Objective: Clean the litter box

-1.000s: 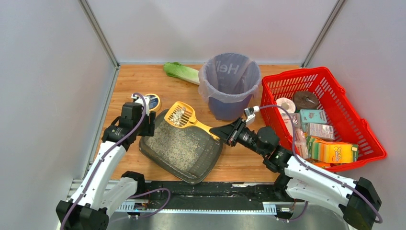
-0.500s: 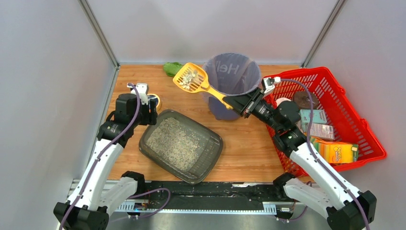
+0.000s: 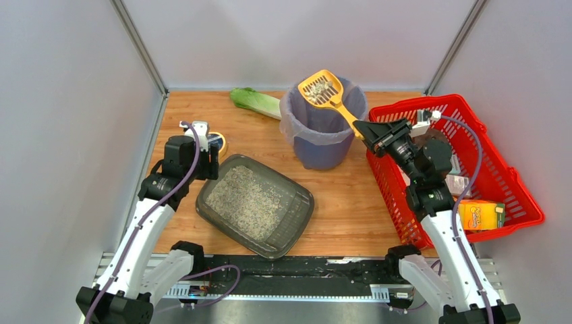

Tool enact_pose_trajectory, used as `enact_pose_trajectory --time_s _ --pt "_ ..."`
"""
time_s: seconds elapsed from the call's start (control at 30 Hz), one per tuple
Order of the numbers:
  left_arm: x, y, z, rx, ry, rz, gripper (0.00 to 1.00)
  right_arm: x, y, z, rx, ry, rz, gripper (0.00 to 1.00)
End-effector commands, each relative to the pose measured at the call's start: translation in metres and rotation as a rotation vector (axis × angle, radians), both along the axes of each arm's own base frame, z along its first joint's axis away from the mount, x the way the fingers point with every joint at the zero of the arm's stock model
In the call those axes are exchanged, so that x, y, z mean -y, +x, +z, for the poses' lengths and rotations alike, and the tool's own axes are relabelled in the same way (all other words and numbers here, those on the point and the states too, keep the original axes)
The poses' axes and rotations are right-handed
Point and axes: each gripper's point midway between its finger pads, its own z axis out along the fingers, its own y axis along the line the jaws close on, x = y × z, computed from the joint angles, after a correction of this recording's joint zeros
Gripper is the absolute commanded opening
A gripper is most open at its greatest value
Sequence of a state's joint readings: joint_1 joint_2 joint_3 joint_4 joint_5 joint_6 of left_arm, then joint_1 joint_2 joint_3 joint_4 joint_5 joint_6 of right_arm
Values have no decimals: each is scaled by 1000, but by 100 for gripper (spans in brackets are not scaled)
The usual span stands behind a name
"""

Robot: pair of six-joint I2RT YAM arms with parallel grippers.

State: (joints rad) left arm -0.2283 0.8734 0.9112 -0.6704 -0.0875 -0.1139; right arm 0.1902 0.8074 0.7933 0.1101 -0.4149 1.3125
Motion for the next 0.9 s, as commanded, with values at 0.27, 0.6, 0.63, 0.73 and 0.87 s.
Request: enact_pose_trajectory --time_s 0.27,0.6,0.63,0.73,0.87 --pt "4 1 5 26 -6 -28 69 41 1 -40 -52 -414 -190 0" --pt "3 2 2 18 0 -25 68 40 -2 -49 12 -654 -121 0" --pt "3 2 2 19 2 -25 68 39 -2 -49 21 -666 -116 0" --pt "3 2 1 14 4 -26 68 30 -3 -48 61 -729 -100 0" --pt "4 3 0 9 3 -26 68 23 3 -56 70 -849 -113 0"
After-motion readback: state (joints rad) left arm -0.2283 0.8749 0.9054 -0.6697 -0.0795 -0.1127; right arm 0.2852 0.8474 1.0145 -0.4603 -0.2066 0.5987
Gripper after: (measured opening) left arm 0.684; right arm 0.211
